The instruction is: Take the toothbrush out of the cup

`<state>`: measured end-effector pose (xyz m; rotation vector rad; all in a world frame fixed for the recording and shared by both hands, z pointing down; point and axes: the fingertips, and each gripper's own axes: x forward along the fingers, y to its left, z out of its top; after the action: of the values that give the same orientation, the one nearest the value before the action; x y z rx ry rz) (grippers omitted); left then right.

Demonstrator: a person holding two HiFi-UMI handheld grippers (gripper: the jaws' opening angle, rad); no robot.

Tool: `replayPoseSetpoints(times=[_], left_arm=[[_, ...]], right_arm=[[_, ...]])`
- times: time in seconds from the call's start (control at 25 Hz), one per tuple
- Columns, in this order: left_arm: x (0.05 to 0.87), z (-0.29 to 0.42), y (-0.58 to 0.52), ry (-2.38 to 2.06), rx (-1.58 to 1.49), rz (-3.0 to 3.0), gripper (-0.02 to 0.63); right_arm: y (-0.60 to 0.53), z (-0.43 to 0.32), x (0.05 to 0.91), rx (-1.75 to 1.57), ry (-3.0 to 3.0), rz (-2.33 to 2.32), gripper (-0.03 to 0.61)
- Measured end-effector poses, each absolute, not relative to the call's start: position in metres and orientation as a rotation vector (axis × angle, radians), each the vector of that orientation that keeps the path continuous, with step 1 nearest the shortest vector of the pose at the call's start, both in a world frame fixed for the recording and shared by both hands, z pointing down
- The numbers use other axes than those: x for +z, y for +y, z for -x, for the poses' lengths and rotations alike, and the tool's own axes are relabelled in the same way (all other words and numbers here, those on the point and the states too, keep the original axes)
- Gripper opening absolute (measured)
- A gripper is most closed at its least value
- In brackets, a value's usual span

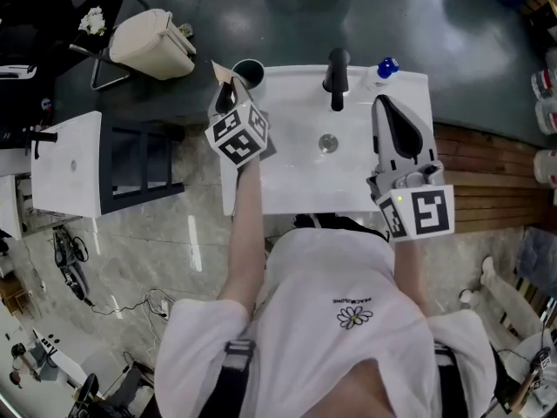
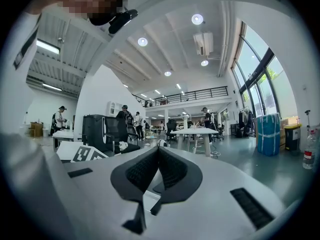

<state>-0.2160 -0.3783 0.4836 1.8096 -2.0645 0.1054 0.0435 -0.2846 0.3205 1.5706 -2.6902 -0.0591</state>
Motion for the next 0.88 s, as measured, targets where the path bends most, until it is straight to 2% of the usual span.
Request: replayPoseSetpoints(times=[0.48, 0.88], left_arm=[[0.467, 0.216, -0.376, -2.080, 0.080, -1.843, 0.046], [0.400, 0.209, -0.351, -2.176, 0.090, -2.000, 0.044]], right_arm=[[-0.281, -0.036, 0.318, -0.073, -2.707, -1.526, 0.011], [-0.272, -0.021, 0.302, -0.091, -2.797, -1.481, 0.012]])
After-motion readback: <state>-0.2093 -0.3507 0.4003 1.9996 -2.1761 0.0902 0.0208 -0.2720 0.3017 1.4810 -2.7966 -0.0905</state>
